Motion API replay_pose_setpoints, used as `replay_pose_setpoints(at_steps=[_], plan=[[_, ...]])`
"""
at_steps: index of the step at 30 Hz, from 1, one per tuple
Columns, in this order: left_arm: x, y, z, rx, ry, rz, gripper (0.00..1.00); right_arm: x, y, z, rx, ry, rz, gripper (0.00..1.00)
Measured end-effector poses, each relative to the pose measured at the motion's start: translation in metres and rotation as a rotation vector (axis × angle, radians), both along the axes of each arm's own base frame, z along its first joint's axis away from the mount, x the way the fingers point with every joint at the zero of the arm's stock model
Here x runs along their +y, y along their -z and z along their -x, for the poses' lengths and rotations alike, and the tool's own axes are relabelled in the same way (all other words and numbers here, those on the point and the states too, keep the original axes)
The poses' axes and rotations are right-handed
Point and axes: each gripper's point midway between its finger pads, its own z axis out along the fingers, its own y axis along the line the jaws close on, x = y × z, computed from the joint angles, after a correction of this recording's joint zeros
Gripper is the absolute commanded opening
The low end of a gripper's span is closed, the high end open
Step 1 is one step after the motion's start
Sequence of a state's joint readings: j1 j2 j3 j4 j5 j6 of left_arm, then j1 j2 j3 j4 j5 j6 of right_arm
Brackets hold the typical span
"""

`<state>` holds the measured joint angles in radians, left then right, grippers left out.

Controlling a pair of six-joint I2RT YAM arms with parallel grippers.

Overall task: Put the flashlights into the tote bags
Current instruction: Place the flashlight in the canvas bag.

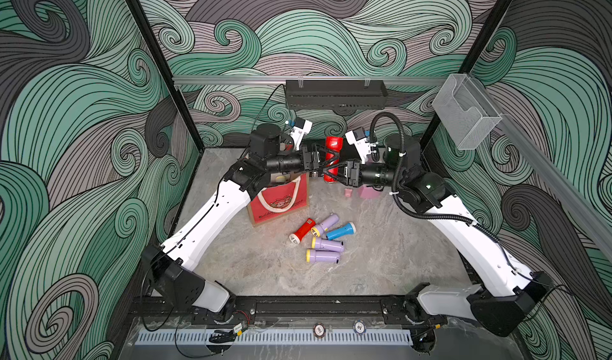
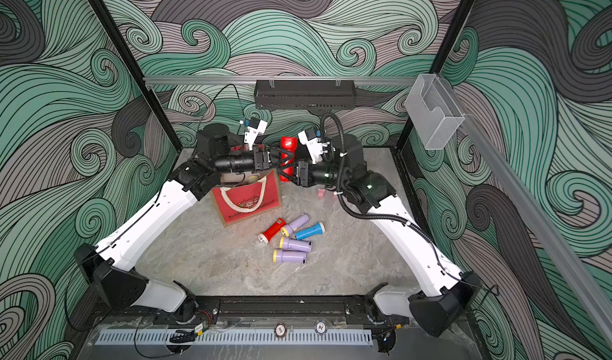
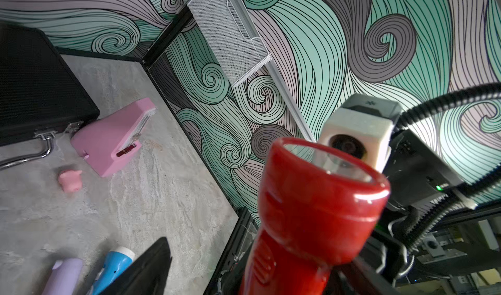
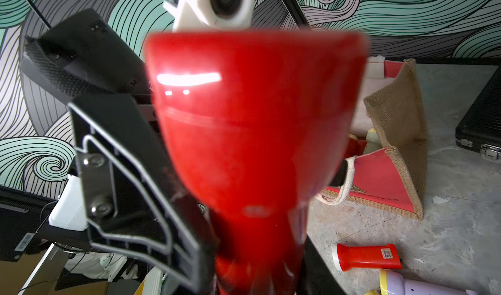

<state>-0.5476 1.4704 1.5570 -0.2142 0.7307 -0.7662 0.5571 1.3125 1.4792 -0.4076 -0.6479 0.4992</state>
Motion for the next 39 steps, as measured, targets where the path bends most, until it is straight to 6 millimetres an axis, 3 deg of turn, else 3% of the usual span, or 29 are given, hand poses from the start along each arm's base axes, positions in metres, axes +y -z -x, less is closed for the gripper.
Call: replay_pose_setpoints(at_steps=[21, 25, 28, 30, 31, 35, 39], plan=[[-0.009, -0.007, 0.004, -0.022, 0.048, 0.025, 0.25, 0.004, 0.004, -0.002, 0.046, -0.005, -0.013, 0.0], [-0.009, -0.006, 0.004, -0.022, 0.047, 0.022, 0.09, 0.004, 0.004, -0.002, 0.05, -0.005, -0.009, 0.0], [-0.008, -0.005, 0.002, -0.025, 0.035, 0.016, 0.0, 0.005, 0.005, -0.003, 0.055, -0.006, 0.001, 0.31], [-0.006, -0.003, 0.001, -0.027, 0.022, 0.001, 0.0, 0.005, 0.006, -0.003, 0.06, -0.003, 0.009, 0.69], [-0.005, -0.002, -0.001, -0.024, 0.007, -0.01, 0.0, 0.006, 0.008, -0.003, 0.056, -0.003, 0.016, 0.78], [0.009, 0.015, -0.014, 0.0, -0.096, -0.093, 0.0, 0.006, 0.014, -0.003, 0.054, 0.012, 0.051, 0.99], [0.046, 0.041, -0.034, 0.058, -0.258, -0.214, 0.0, 0.001, 0.018, -0.008, 0.052, 0.054, 0.085, 1.0]])
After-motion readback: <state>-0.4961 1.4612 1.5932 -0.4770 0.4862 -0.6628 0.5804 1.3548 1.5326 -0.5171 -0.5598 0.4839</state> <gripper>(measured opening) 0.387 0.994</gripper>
